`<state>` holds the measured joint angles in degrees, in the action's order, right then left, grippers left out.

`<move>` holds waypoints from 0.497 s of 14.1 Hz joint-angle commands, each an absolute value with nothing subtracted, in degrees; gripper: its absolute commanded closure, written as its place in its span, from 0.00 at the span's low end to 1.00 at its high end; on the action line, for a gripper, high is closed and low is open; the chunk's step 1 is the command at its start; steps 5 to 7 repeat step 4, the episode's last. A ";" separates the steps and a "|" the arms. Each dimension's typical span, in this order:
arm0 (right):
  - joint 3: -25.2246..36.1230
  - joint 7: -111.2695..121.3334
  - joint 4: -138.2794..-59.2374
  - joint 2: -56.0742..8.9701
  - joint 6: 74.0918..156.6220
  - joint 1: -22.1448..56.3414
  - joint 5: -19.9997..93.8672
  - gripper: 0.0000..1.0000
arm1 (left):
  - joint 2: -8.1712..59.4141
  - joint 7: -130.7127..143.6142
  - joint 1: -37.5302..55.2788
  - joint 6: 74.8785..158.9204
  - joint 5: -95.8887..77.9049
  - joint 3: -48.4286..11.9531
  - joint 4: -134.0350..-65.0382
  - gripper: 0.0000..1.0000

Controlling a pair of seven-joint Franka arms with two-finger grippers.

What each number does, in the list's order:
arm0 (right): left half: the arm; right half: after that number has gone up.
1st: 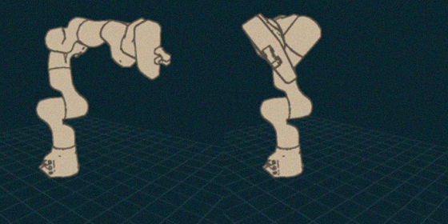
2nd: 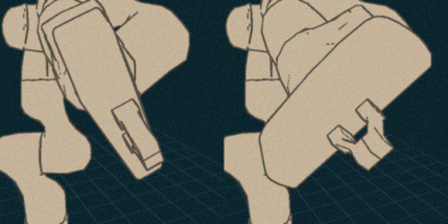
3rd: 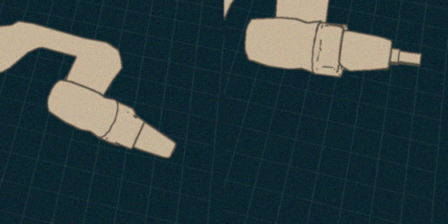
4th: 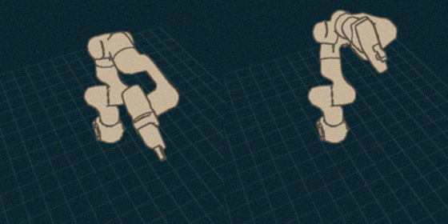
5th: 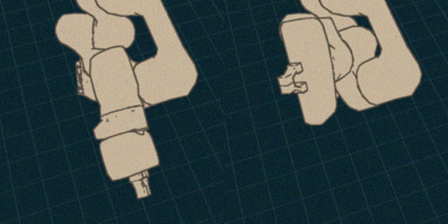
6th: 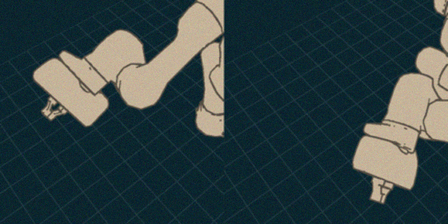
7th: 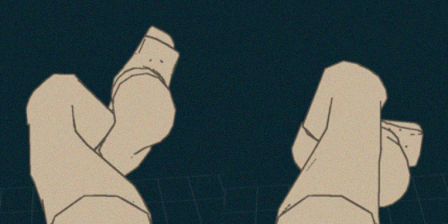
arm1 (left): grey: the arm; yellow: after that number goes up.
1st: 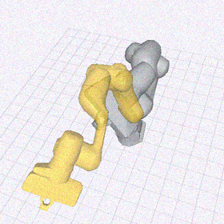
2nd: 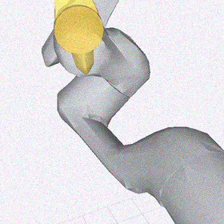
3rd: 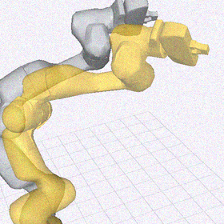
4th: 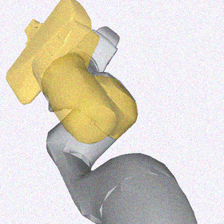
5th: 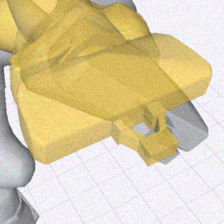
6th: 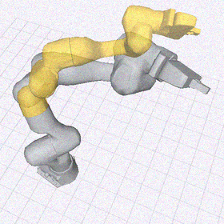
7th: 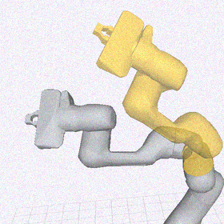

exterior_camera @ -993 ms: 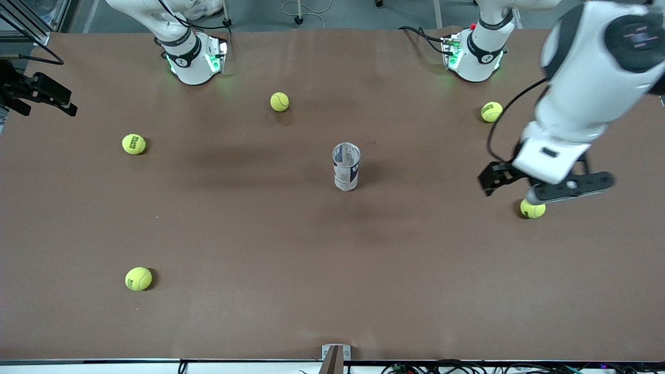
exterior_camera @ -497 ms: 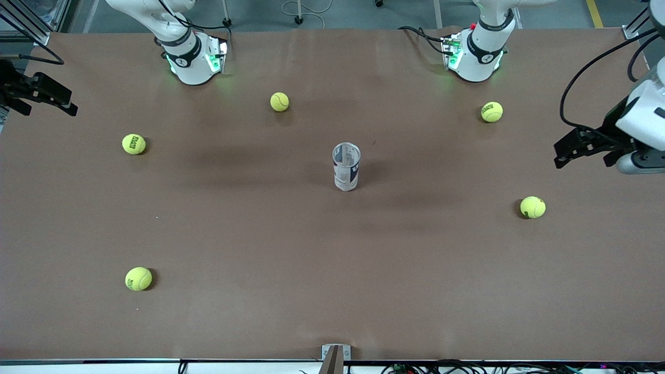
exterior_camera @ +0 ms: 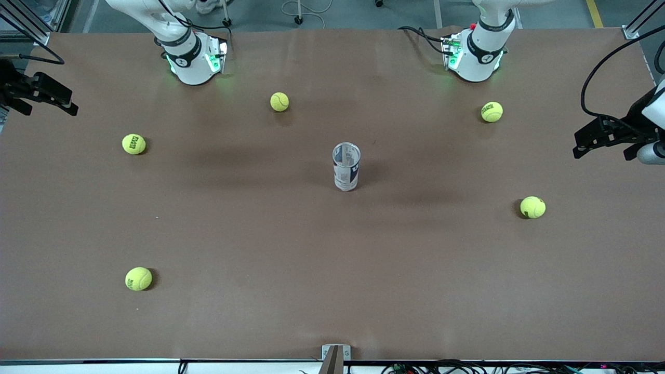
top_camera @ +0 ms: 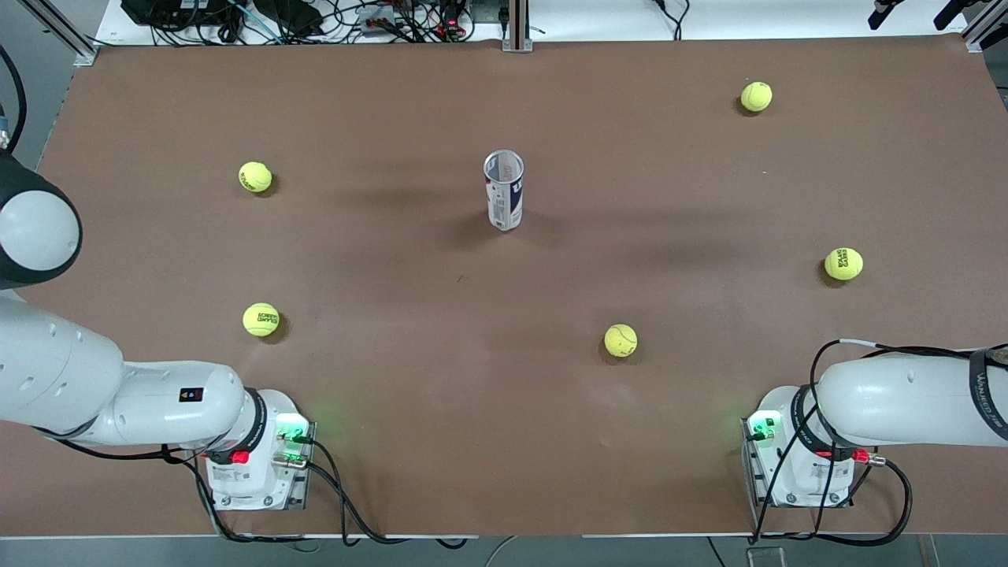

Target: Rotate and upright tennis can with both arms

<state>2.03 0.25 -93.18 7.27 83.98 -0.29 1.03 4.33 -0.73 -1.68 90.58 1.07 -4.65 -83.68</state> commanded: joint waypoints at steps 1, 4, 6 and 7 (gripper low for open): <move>1.93 0.00 -92.90 7.29 83.41 -0.62 1.58 0.00 | 3.69 -1.23 -1.93 86.06 0.79 -4.57 -82.36 0.00; 1.93 0.35 -92.90 7.29 83.41 -0.62 1.32 0.00 | 4.30 -0.71 -1.76 82.79 0.70 -4.83 -80.42 0.00; 1.93 0.35 -92.90 7.29 83.41 -0.62 1.32 0.00 | 4.30 -0.71 -1.76 82.79 0.70 -4.83 -80.42 0.00; 1.93 0.35 -92.90 7.29 83.41 -0.62 1.32 0.00 | 4.30 -0.71 -1.76 82.79 0.70 -4.83 -80.42 0.00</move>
